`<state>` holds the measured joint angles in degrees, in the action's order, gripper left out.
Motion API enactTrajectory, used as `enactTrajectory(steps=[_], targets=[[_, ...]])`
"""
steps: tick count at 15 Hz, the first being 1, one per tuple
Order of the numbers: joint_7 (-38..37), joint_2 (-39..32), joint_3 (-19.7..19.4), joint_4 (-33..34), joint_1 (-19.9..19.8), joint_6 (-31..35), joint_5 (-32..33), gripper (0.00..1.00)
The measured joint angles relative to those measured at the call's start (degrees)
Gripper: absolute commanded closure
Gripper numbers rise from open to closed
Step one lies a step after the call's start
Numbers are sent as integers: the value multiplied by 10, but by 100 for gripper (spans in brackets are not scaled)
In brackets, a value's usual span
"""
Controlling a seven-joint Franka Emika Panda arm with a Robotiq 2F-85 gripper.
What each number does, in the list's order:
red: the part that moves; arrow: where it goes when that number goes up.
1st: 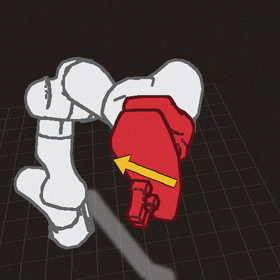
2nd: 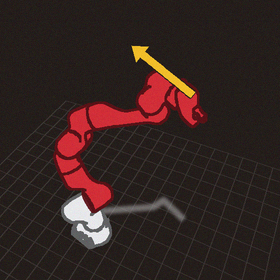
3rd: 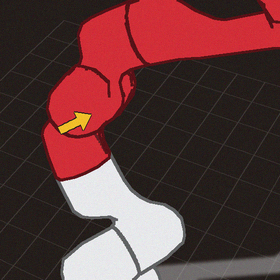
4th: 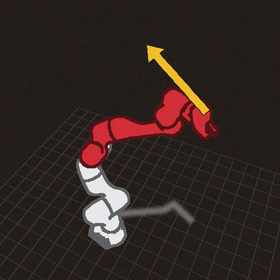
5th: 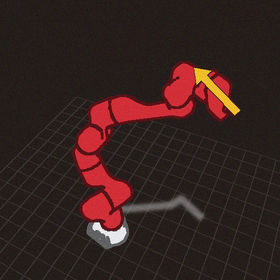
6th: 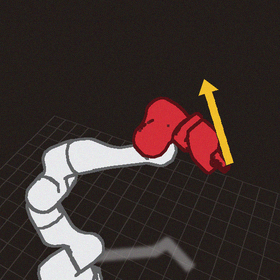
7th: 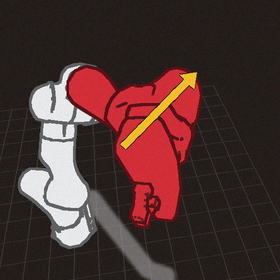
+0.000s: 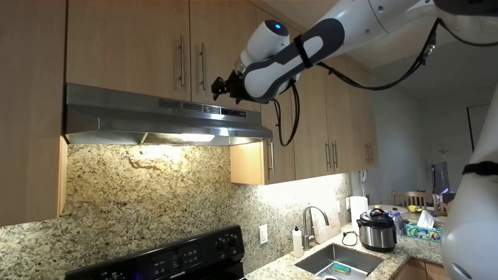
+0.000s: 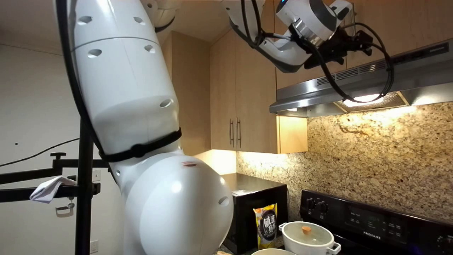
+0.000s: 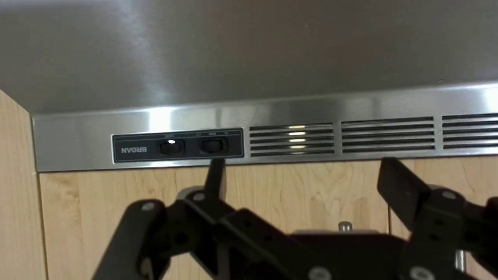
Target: Turn off the light
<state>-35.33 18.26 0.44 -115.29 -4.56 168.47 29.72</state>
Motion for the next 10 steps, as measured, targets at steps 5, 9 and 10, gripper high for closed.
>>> enactTrajectory(steps=[5,9,10], targets=[[-1,-42,2,29,3,-30,-5,0],[18,-65,-15,54,12,-38,-42,0],[36,-68,-24,58,19,-38,-62,0]])
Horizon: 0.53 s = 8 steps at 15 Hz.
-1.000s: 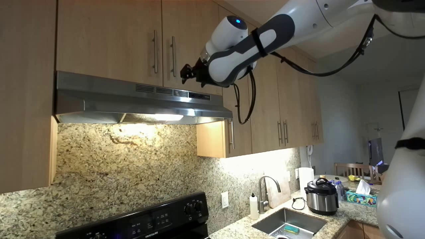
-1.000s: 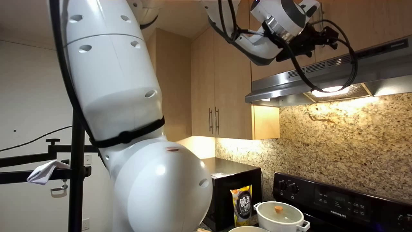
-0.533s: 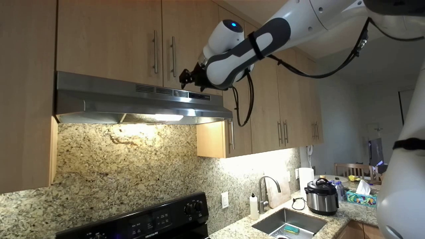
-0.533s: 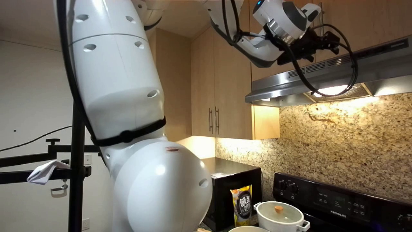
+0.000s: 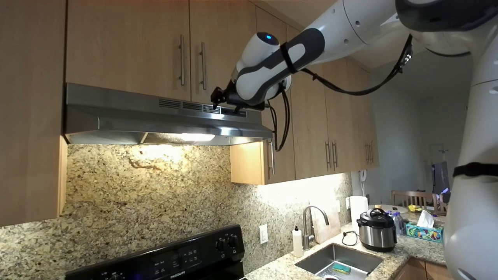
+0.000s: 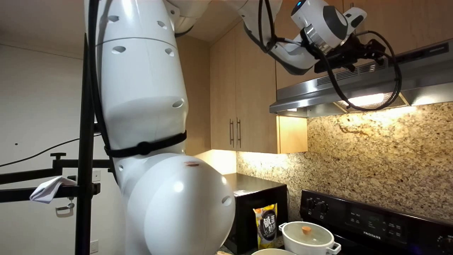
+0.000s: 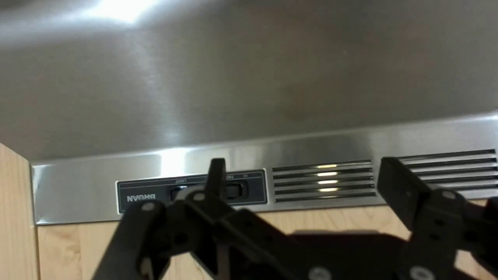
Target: Turn off the light
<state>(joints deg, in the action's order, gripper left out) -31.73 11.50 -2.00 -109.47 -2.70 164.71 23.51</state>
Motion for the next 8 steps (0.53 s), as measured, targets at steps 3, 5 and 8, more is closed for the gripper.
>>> enactTrajectory(steps=[3,5,8], targets=[[94,-1,-18,8,9,0,-108,0],[163,-1,-50,13,38,-4,-183,0],[272,-1,-101,24,87,-19,-297,0]])
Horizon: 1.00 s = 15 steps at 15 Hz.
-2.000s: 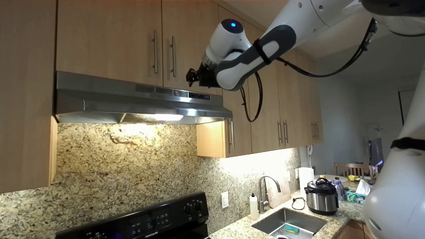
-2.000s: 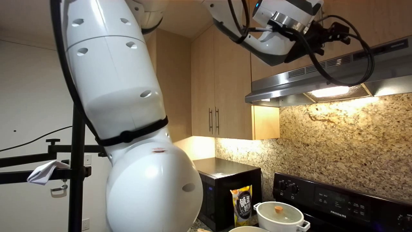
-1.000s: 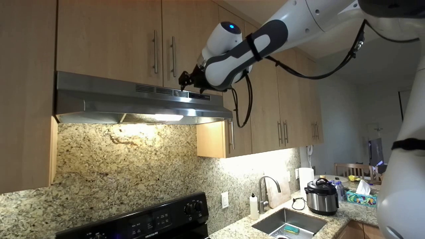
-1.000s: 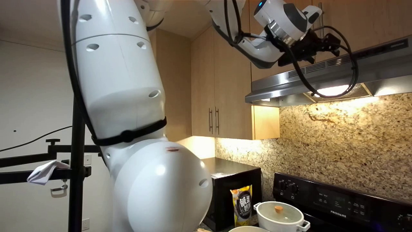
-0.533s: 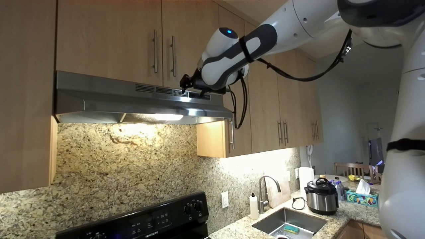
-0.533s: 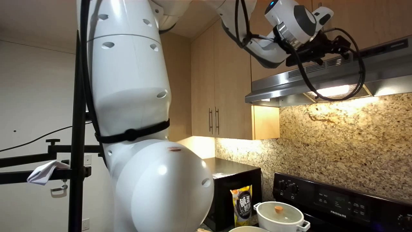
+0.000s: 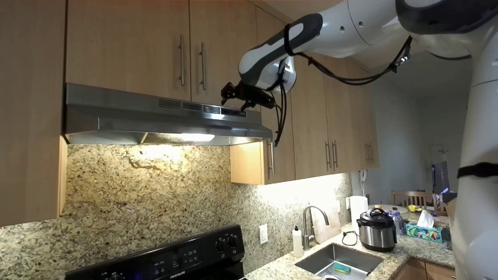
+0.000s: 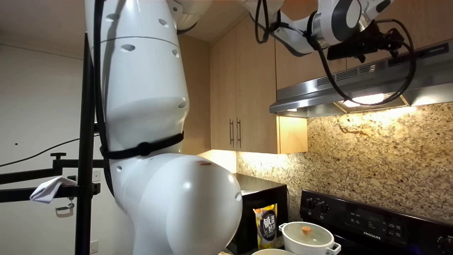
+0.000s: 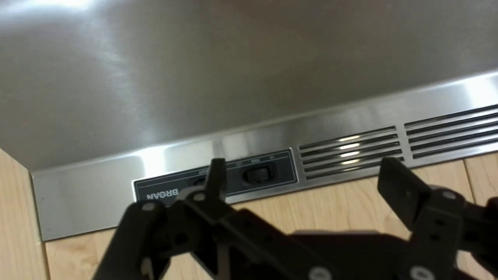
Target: Turn off the light
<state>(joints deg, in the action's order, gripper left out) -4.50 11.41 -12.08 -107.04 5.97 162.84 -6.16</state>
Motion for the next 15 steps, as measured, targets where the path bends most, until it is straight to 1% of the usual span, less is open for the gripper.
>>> enactTrajectory(steps=[3,4,5,8,11,15], targets=[[104,0,-48,17,47,-17,-110,0],[135,0,-62,23,60,-25,-139,0],[156,0,-73,28,67,-32,-152,0],[189,-4,-97,33,71,-36,-159,0],[214,-15,-110,36,73,-37,-161,0],[257,-31,-123,51,95,-53,-192,0]])
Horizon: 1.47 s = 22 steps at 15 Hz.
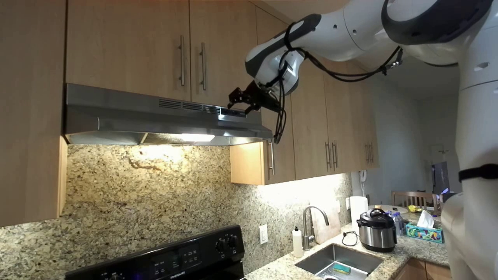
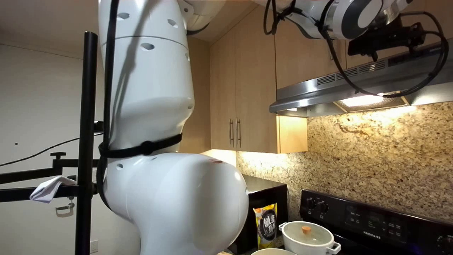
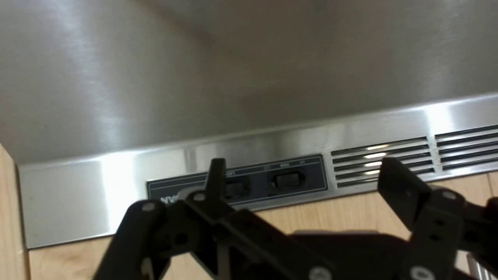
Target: Turn off the light
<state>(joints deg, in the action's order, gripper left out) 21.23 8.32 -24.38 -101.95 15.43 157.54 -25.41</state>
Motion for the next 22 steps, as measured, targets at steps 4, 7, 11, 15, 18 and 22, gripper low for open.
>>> enactTrajectory(steps=[4,7,11,15,18,22], targets=[[54,-18,-13,30,18,-29,-55,0],[90,-36,-23,56,21,-43,-82,0],[91,-39,-23,58,21,-43,-82,0],[91,-39,-23,58,21,-43,-82,0],[91,-39,-24,59,21,-42,-82,0],[91,-45,-28,60,21,-43,-82,0]])
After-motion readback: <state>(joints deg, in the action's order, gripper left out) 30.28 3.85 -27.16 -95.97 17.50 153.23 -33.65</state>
